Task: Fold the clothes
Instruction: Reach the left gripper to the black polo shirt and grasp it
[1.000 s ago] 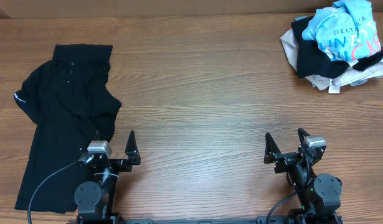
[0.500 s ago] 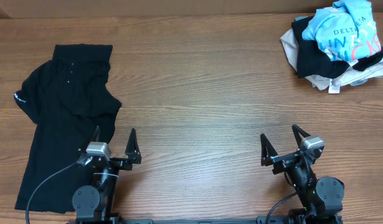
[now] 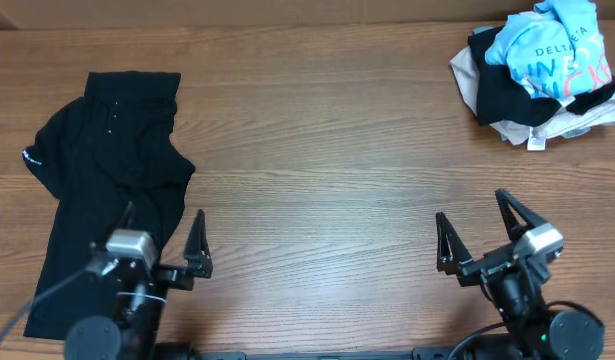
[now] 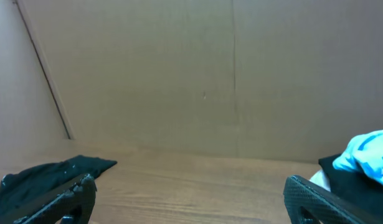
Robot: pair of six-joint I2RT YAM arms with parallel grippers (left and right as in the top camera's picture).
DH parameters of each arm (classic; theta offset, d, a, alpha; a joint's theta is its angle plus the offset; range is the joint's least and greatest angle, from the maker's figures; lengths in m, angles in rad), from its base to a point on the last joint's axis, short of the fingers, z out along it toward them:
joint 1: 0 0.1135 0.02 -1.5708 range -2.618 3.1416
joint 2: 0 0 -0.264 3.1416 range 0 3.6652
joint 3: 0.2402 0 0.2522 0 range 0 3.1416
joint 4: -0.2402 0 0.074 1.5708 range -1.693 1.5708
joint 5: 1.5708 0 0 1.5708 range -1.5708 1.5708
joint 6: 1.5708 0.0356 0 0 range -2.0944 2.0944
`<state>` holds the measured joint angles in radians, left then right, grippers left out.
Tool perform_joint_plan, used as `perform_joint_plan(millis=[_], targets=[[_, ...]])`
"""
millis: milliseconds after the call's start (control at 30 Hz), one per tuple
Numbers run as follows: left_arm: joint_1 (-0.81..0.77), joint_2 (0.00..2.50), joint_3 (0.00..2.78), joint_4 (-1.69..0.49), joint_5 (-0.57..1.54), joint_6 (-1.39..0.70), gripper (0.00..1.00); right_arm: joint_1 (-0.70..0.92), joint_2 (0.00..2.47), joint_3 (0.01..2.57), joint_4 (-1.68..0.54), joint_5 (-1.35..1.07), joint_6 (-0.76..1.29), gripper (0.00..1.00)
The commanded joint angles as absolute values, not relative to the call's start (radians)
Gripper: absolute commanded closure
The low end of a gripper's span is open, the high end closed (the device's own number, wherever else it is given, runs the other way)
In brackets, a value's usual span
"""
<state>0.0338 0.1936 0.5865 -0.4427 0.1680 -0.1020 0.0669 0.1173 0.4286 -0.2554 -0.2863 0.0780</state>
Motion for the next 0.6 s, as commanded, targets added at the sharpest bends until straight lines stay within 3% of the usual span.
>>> perform_joint_plan(millis=[0,133,367,567], targets=[[0.039,0.359,0.752,-0.53,0.149,-0.081,0.0,0.073,0.257,0.562,-0.314,-0.29,0.082,0.0],[0.039,0.579,0.956,-0.679,0.162,-0.059,0.0,0.073,0.469,0.752,-0.479,-0.289,0.082,0.0],[0.039,0.962,1.248,-0.877,0.396,0.15,0.0,0.073,0.901,1.09,-0.767,-0.29,0.082,0.0],[0.04,1.189,1.279,-0.808,0.386,0.161,0.0,0.073,1.202,1.166,-0.702,-0.41,0.083,0.0]])
